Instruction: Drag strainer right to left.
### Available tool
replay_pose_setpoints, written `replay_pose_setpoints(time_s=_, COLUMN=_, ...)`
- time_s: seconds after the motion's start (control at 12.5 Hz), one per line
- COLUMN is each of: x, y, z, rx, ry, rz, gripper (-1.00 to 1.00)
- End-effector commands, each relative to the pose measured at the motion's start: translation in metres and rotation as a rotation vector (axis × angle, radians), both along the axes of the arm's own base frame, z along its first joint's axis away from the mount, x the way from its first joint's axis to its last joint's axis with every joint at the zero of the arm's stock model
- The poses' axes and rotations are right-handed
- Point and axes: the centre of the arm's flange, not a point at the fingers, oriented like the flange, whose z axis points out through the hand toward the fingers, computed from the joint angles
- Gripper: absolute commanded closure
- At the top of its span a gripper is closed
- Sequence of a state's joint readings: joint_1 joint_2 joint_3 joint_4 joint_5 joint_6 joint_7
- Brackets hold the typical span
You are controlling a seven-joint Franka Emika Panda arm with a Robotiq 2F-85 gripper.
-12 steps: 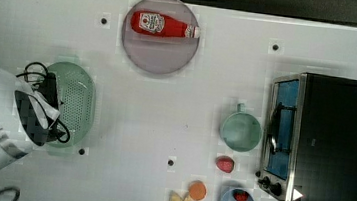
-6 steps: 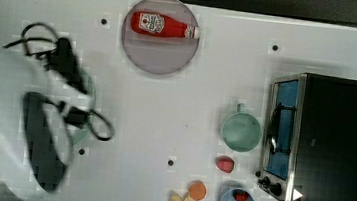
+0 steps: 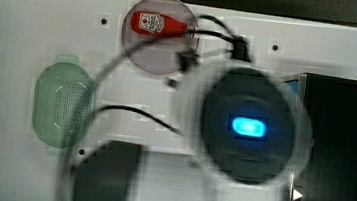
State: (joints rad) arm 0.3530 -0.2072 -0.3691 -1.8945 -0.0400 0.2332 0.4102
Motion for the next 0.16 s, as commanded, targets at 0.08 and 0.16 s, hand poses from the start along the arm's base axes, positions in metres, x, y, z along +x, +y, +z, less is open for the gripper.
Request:
replay_pose_setpoints(time_s=0.08, x=-0.015, y=-0.0274, z=-0.0195, rx=-0.018, ry=0.087, rz=0.231, gripper=-1.0)
replay_pose_setpoints(time_s=0.16, x=-0.0177, y=-0.0347, z=-0.0173, rx=-0.037, ry=0.089, rz=0.265, gripper=-1.0)
